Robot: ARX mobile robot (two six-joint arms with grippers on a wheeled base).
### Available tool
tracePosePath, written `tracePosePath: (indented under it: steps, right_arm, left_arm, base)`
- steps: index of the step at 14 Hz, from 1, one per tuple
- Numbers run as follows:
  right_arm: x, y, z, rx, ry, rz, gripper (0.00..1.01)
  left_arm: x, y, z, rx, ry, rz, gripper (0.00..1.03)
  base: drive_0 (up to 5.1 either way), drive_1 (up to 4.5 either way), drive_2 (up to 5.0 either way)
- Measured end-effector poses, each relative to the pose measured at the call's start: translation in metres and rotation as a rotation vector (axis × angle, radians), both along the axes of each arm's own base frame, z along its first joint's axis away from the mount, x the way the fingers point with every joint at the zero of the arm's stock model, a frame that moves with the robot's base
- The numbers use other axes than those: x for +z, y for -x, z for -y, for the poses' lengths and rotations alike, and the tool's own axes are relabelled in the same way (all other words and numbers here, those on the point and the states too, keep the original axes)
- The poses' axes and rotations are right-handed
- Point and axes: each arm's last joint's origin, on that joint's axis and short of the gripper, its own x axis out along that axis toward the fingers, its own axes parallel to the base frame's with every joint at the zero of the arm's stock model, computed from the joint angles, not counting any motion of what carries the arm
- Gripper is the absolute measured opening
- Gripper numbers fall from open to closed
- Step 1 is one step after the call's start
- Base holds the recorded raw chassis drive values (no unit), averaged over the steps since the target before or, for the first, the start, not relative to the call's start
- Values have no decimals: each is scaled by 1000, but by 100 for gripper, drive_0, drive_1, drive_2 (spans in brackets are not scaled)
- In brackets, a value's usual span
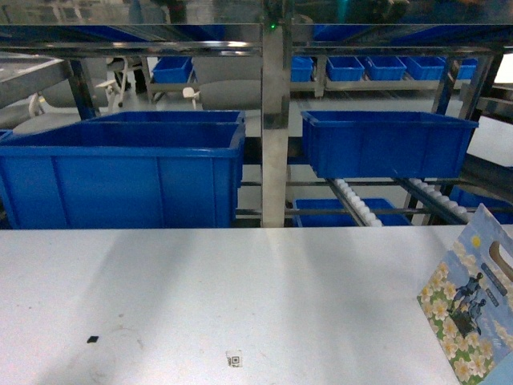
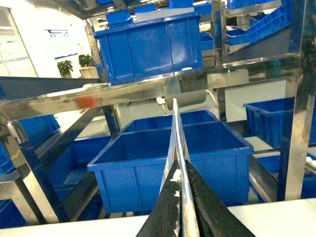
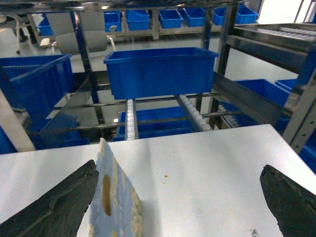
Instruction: Move flower gift bag to table near conveyor
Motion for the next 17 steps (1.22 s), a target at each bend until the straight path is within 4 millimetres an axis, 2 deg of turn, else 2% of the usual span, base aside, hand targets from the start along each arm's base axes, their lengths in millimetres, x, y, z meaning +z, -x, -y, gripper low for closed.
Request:
tracePosePath:
  steps: [2, 4, 7, 8, 10, 17]
  right_arm:
    - [18, 22, 10, -64, -15, 35, 98]
    - [26, 40, 14, -69, -19, 48, 98]
    - [18, 82, 2, -29, -23, 25, 98]
    - [17, 90, 0, -16, -13, 24, 98]
    - [16, 97, -1, -13, -1, 27, 98]
    - [16, 97, -1, -13, 1, 23, 98]
  left_arm:
    - [0, 0, 0, 0, 0, 0, 2]
    - [0, 0, 0, 0, 0, 0, 2]
    - [0, 0, 0, 0, 0, 0, 2]
    - [0, 0, 0, 0, 0, 0, 2]
    - [0, 0, 0, 0, 0, 0, 2]
    - [0, 0, 0, 0, 0, 0, 2]
  base:
    - [0, 0, 0]
    - [0, 0, 0]
    - [0, 0, 0]
    - [0, 0, 0]
    - [0, 0, 0]
    - [0, 0, 0]
